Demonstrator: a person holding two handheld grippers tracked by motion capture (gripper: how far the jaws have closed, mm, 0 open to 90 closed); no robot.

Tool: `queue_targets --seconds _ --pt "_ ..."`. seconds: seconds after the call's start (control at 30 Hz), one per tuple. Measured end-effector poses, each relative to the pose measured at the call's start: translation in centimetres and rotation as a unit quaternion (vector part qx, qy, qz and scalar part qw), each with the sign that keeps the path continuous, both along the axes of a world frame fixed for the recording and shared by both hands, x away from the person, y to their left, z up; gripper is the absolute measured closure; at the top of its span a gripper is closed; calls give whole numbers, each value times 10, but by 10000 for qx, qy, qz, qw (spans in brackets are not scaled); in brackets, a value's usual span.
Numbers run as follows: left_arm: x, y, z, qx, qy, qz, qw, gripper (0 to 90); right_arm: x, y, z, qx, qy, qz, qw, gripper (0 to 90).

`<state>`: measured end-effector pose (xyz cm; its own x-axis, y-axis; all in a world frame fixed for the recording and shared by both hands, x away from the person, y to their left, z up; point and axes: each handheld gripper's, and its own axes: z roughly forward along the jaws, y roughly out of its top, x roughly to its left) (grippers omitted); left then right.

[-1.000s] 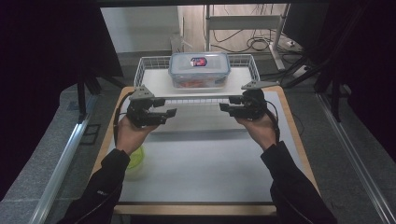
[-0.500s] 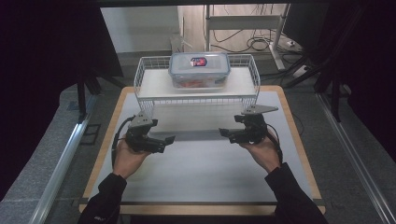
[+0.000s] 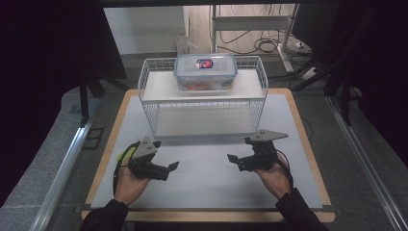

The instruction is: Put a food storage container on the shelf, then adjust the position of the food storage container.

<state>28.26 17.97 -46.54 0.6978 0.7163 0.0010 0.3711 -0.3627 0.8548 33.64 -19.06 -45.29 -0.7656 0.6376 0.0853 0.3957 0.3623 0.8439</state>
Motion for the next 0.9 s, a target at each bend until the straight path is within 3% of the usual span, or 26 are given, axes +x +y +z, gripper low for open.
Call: queue_targets --seconds 0.07,0.17,0.33,0.43,0.5,0.6,0.67,0.7,0.73,0.9 --pt "-4 2 -5 -63 64 5 10000 40 -2 -1 -3 -51 -21 27 10000 53" --pt "-8 4 -12 30 182 83 9998 37 -7 -5 -11 -172 -30 -22 9998 53" --pt "-7 10 -16 66 374 235 9990 31 -6 -11 -21 -263 103 -133 9995 53" --pt "-6 17 -16 -33 480 364 9982 45 -4 -12 -27 -392 93 -187 9990 55" --pt "-6 21 -16 63 414 470 9980 74 -3 -12 -30 -457 102 -187 9987 56" --pt "-9 31 -15 109 332 680 9971 188 -3 -12 -33 -536 106 -188 9983 57" --pt "-11 42 -13 -24 332 759 9966 312 -2 -12 -34 -543 102 -186 9983 57" --pt "-12 47 -13 -53 327 853 9958 422 -3 -13 -34 -545 115 -192 9983 58" --pt "-13 53 -12 -60 324 947 9950 422 -3 -13 -34 -545 115 -192 9983 58" --pt "-21 85 -12 21 331 1450 9889 730 -2 -13 -37 -592 136 -186 9980 63"
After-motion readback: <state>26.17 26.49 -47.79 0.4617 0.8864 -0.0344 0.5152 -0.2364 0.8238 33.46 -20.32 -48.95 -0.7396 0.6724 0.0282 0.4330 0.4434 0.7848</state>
